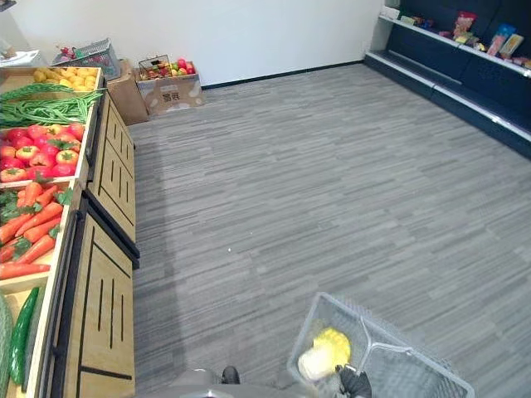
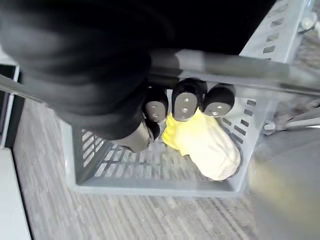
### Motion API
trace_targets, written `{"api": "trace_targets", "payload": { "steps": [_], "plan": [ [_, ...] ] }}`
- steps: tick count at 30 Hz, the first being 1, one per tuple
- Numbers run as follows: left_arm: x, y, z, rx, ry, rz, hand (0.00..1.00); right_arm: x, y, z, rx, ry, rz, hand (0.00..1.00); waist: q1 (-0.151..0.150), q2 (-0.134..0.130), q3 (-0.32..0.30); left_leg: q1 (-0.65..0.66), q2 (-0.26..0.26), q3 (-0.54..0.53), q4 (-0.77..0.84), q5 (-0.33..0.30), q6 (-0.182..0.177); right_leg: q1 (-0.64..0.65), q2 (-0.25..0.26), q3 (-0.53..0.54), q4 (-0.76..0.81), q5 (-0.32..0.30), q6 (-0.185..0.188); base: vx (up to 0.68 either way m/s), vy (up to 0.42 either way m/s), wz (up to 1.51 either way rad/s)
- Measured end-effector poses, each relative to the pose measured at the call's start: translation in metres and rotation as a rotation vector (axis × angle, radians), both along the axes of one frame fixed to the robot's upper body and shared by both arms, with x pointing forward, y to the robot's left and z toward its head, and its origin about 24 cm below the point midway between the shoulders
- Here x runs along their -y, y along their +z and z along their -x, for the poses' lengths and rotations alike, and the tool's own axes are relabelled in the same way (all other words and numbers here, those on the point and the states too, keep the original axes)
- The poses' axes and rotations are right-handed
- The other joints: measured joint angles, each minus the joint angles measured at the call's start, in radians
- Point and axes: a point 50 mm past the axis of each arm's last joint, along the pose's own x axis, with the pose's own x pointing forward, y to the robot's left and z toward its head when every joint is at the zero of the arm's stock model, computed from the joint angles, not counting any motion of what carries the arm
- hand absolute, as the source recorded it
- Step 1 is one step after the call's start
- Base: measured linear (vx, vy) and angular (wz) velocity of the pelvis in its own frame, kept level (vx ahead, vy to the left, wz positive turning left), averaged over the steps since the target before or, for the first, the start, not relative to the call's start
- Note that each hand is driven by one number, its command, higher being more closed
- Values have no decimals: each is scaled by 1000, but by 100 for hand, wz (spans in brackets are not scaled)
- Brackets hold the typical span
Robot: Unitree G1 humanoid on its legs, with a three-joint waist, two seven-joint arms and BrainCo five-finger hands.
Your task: Pick vegetable in the basket
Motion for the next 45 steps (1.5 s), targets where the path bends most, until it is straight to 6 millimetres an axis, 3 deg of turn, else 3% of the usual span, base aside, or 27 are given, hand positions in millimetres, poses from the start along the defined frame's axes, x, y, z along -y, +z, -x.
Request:
{"api": "trace_targets", "payload": {
  "steps": [1,3,4,6,9,11,12,13,16,20,21,24,25,27,28,29,30,31,32,33,34,39,41,44,45],
  "plan": [
    [-1,1,-6,13,-13,-2,0,0,0,-1,4,2,3,100,-6,-6,-2,24,-7,-14,-12,-3,0,-16,-12,-19,43,-8,-14,359,58,58],
    [-1,4,-26,81,-37,11,0,0,2,-5,17,4,17,100,-14,-11,0,107,-9,-58,-52,-3,1,-59,-42,-109,76,-65,-101,390,2,58],
    [0,5,-33,103,-48,20,0,-1,2,-8,24,4,18,100,-20,-9,0,138,-3,-76,-71,-4,2,-74,-43,-136,47,-82,-127,448,-62,56],
    [9,5,-45,145,-60,42,0,-1,4,-15,42,-1,21,100,-22,18,16,193,35,-115,-97,-14,-7,-102,-16,-194,-88,-106,-165,388,-99,51],
    [17,5,-48,162,-31,62,0,-7,5,-21,77,-8,14,100,-23,45,38,237,98,-157,-106,-32,-33,-107,39,-226,-357,-93,-162,366,-165,55],
    [14,6,-48,177,3,58,0,-17,4,-18,81,-12,-3,100,-20,21,43,261,110,-193,-100,-73,-75,-100,60,-193,-546,-50,-157,367,-270,58],
    [7,8,-47,188,38,42,0,-26,3,-17,76,-3,-21,100,-18,-15,48,271,97,-217,-76,-115,-109,-77,53,-151,-650,78,-160,493,-403,38],
    [13,5,-45,173,64,61,0,-21,4,-22,83,-6,-8,100,-16,12,52,275,133,-236,-47,-143,-127,-66,84,-166,-602,55,-187,403,-335,30],
    [28,2,-44,174,96,99,0,-15,7,-28,94,6,16,100,-20,61,52,284,177,-256,-35,-137,-135,-67,109,-205,-539,-50,-208,372,-312,18],
    [34,2,-46,192,141,114,0,-15,5,-25,60,-1,13,100,-18,61,52,281,206,-262,17,-100,-160,-17,111,-257,-523,-114,-222,245,-187,39],
    [33,3,-45,196,152,110,0,-15,3,-23,47,-3,11,100,-17,59,53,253,213,-262,102,-90,-170,23,111,-278,-543,-124,-222,179,-121,51],
    [28,5,-49,225,164,93,0,-13,2,-20,22,-9,21,100,-17,57,55,62,251,-253,486,-25,-275,139,106,-345,-639,-123,-221,154,-60,63],
    [28,6,-50,232,169,91,0,-12,1,-18,6,-9,23,100,-14,58,56,13,275,-219,560,-31,-275,179,102,-372,-669,-116,-218,179,7,70],
    [24,8,-52,253,177,78,0,-12,0,-13,-14,-3,29,100,-13,47,59,-43,329,-87,572,-52,-238,261,82,-422,-719,-108,-204,148,33,61],
    [23,8,-52,254,176,75,0,-12,0,-11,-20,0,30,100,-10,42,60,-48,336,-50,535,-59,-224,279,70,-430,-730,-105,-199,148,103,46],
    [23,8,-56,262,173,75,0,-12,-1,-7,-31,6,35,100,7,35,60,-48,334,26,374,-48,-191,304,38,-443,-746,-96,-180,146,137,26],
    [23,8,-56,262,172,76,0,-10,-1,-6,-35,3,40,100,8,35,60,-46,323,40,286,-17,-168,309,27,-447,-749,-95,-168,161,196,38],
    [26,7,-55,254,171,84,0,-5,1,-5,-26,4,58,100,7,53,60,-48,300,36,105,110,-152,314,25,-453,-751,-97,-129,161,234,40],
    [25,8,-56,258,183,85,0,-5,0,-3,-41,10,62,100,11,37,60,-34,268,21,65,114,-162,316,5,-440,-751,-101,-106,178,221,54],
    [20,9,-56,257,171,68,0,-7,0,-4,-37,19,58,100,10,30,60,-28,238,17,21,127,-153,322,-1,-413,-773,-101,-107,174,183,58],
    [13,11,-59,267,169,49,0,-14,-1,-6,-31,33,39,100,10,4,70,-31,212,9,9,130,-148,339,-2,-392,-809,-101,-107,154,119,50],
    [5,11,-54,252,170,24,0,-23,-1,-11,-22,83,36,100,47,-11,73,-2,195,32,38,87,-143,390,-8,-345,-880,-66,-84,88,73,-5],
    [5,8,-44,218,165,27,0,-15,1,-15,-18,90,62,100,44,-12,74,13,178,39,27,78,-144,382,-19,-323,-876,-68,-86,40,52,-28],
    [2,5,-37,159,91,21,0,-2,2,-14,-26,75,90,100,34,-19,70,56,107,27,-10,42,-139,363,-79,-302,-812,-135,-166,62,104,-20],
    [4,4,-34,132,49,24,0,3,2,-11,-34,73,99,100,29,-17,71,80,82,3,-51,40,-134,315,-101,-284,-680,-145,-218,56,151,-25]
  ]
}}
